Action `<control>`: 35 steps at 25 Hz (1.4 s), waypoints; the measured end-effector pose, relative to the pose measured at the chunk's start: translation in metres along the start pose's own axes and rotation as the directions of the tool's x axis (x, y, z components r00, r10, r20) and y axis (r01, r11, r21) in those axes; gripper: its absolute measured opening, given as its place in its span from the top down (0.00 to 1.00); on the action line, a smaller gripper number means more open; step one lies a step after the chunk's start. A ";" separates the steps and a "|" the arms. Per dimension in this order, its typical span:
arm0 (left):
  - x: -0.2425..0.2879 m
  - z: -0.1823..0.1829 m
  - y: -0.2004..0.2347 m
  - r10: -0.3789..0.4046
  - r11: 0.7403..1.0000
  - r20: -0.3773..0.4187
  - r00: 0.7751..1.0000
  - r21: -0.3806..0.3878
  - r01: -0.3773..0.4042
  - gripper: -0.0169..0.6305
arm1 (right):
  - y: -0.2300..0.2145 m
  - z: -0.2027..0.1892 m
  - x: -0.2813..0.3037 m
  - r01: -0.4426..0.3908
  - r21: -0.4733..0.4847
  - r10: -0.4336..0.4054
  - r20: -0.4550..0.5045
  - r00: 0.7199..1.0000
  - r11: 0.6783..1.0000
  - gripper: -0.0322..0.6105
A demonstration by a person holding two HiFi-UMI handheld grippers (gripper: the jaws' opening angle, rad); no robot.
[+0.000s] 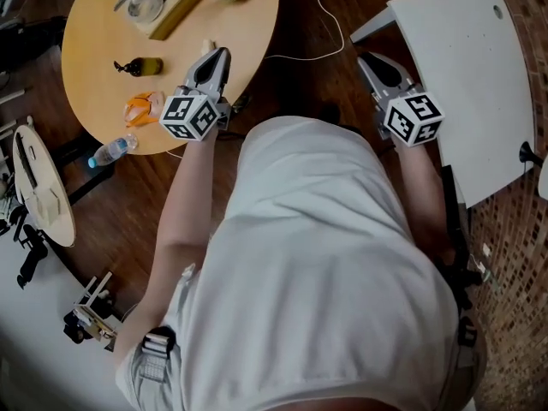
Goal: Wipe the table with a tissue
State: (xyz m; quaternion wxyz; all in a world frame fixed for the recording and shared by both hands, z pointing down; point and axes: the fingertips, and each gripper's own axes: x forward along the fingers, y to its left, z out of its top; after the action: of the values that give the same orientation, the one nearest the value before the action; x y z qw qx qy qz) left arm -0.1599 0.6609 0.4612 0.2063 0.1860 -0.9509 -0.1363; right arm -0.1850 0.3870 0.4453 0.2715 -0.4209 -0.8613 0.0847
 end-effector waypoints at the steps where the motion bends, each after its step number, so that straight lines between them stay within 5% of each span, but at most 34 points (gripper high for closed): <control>1: -0.007 -0.007 0.013 0.026 1.000 -0.025 0.999 0.010 -0.026 0.97 | 0.002 -0.001 0.002 0.001 0.001 -0.001 -0.006 1.000 1.000 0.85; 4: -0.022 -0.036 0.048 0.098 0.993 -0.141 0.985 0.085 -0.087 0.96 | 0.008 -0.003 0.008 0.003 -0.012 -0.004 -0.030 1.000 1.000 0.85; 6: -0.025 -0.052 0.066 0.129 0.982 -0.222 0.966 0.167 -0.093 0.86 | 0.013 -0.003 0.013 0.002 -0.019 -0.003 -0.034 0.999 1.000 0.85; 11: -0.004 -0.082 0.089 0.185 0.944 -0.409 0.894 0.326 -0.046 0.73 | 0.019 -0.006 0.013 0.024 -0.016 -0.025 -0.046 0.999 1.000 0.85; 13: 0.005 -0.089 0.106 0.227 0.953 -0.456 0.861 0.287 -0.099 0.73 | 0.020 -0.007 0.012 0.040 -0.008 -0.040 -0.045 0.998 0.999 0.85; 17: 0.014 -0.099 0.132 0.239 0.964 -0.494 0.836 0.015 -0.266 0.72 | 0.024 -0.017 0.010 0.062 0.003 -0.062 -0.058 0.996 0.998 0.85; 21: 0.017 -0.122 0.138 0.227 0.958 -0.556 0.800 -0.020 -0.286 0.73 | 0.028 -0.031 0.007 0.091 0.021 -0.089 -0.078 0.993 0.996 0.85; 25: 0.016 -0.116 0.145 0.217 0.957 -0.527 0.822 -0.052 -0.286 0.88 | 0.030 -0.031 0.014 0.107 0.042 -0.105 -0.060 0.993 0.993 0.85; 35: 0.041 -0.090 0.076 0.036 0.997 -0.412 0.911 -0.051 -0.063 0.89 | 0.026 -0.040 0.008 0.167 0.089 -0.165 -0.022 0.986 0.982 0.85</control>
State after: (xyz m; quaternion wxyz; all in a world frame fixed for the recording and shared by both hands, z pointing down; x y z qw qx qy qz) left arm -0.1771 0.6957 0.5800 0.4106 0.1798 -0.8860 -0.1190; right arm -0.1501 0.4064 0.4722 0.3028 -0.3355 -0.8867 0.0977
